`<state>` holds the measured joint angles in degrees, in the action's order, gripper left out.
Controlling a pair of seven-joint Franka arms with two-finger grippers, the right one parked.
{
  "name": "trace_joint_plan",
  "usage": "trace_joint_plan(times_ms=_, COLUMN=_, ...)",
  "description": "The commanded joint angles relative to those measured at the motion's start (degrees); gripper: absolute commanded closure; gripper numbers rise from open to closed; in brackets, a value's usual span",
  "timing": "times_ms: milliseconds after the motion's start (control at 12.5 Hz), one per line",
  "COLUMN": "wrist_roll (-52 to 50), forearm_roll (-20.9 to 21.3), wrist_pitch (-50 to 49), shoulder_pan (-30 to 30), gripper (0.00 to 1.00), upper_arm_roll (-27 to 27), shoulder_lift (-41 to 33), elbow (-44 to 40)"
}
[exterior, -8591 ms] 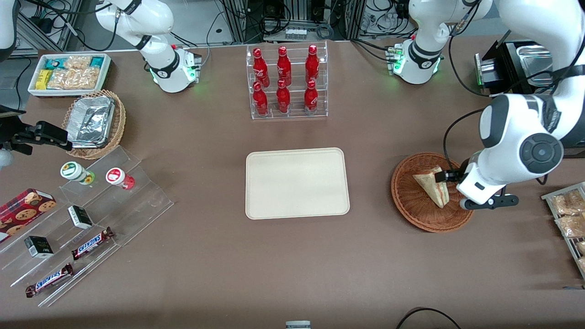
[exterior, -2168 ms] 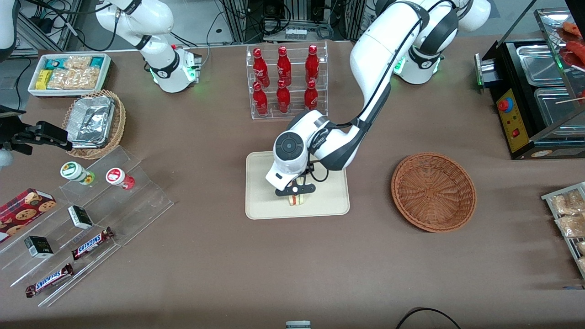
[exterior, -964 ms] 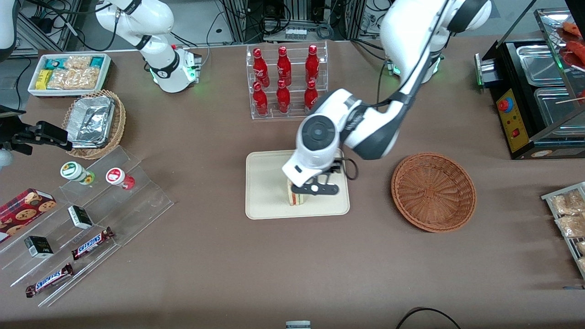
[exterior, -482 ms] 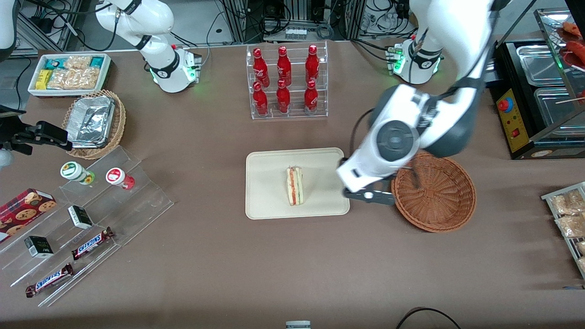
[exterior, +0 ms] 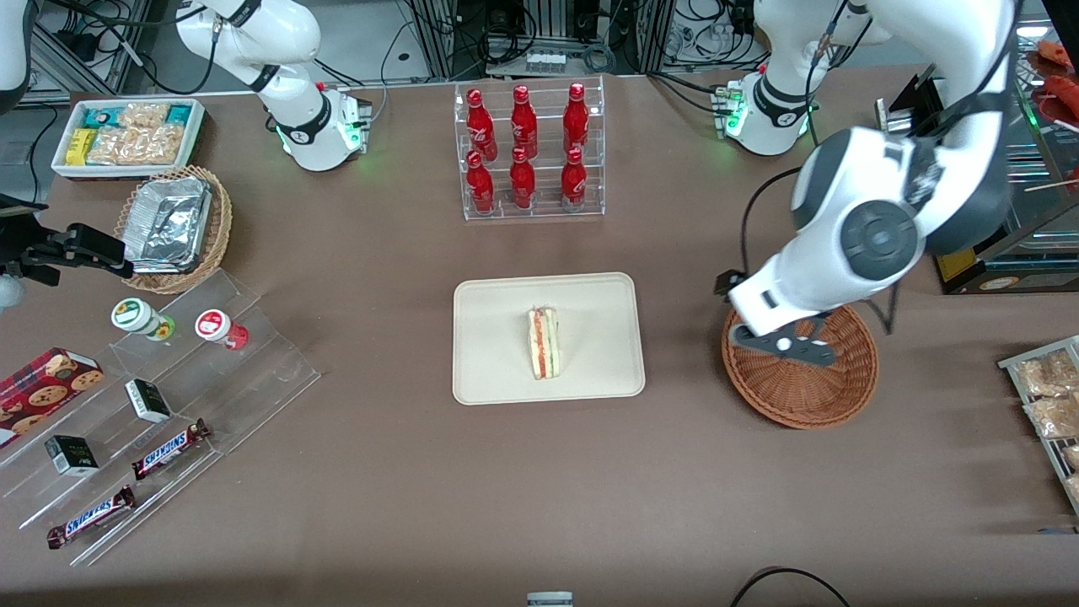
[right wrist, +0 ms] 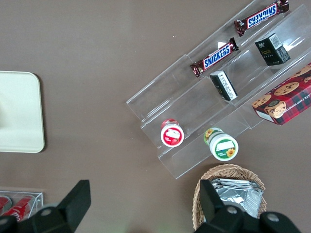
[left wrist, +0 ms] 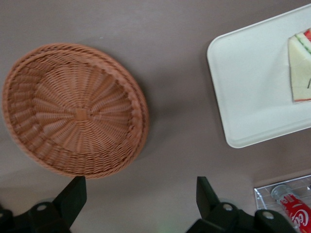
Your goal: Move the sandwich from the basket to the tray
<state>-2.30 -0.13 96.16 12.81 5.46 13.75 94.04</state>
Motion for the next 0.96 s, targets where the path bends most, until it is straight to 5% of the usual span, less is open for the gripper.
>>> trace_joint_plan(times_ms=0, wrist_roll=1.9, forearm_roll=0.0, wrist_pitch=0.2, shoulder_pan=-3.3, gripper=0.00, upper_arm_roll=0.4, shoulder_lift=-5.7, elbow=4.7)
trace_joint_plan(times_ms=883, wrist_roll=4.1, forearm_roll=0.3, wrist_pitch=-14.8, shoulder_pan=-6.5, gripper=0.00, upper_arm_roll=-2.8, shoulder_lift=-15.6, elbow=2.6)
